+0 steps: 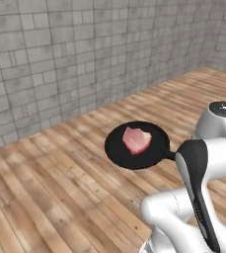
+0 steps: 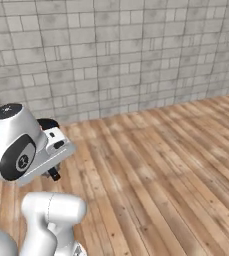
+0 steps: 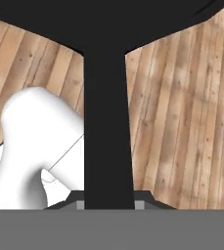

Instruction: Pick up the pan with the steak in it and place it on the dining table. Then place the steak on the plate.

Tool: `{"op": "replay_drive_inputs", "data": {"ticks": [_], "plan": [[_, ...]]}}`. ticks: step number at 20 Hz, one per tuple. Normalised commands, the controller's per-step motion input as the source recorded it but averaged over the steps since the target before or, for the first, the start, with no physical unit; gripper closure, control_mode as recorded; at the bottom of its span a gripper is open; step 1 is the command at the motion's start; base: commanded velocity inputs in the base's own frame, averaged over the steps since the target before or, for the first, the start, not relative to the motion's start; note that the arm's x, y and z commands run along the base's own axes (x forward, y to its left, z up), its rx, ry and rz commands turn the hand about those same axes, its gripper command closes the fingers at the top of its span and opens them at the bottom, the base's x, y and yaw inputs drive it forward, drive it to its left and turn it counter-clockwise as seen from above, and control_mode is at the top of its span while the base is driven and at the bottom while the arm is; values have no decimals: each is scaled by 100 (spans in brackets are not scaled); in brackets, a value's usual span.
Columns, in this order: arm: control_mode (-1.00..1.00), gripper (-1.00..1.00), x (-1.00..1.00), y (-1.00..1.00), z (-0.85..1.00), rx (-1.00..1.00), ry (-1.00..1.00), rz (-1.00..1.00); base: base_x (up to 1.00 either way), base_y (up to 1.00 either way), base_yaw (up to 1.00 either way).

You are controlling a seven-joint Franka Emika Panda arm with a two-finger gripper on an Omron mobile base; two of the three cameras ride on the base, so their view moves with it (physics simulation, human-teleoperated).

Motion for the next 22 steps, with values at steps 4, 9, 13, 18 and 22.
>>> {"op": "replay_drive_inputs", "data": {"ticks": [4, 9, 13, 18, 22], "plan": [[100, 100, 0, 0, 0, 0, 0, 0, 1, 0, -49], [100, 100, 0, 0, 0, 0, 0, 0, 1, 0, -49], [100, 100, 0, 0, 0, 0, 0, 0, 0, 0, -49], [100, 100, 0, 0, 0, 0, 0, 0, 0, 0, -46], [100, 100, 0, 0, 0, 0, 0, 0, 0, 0, -46]]}}
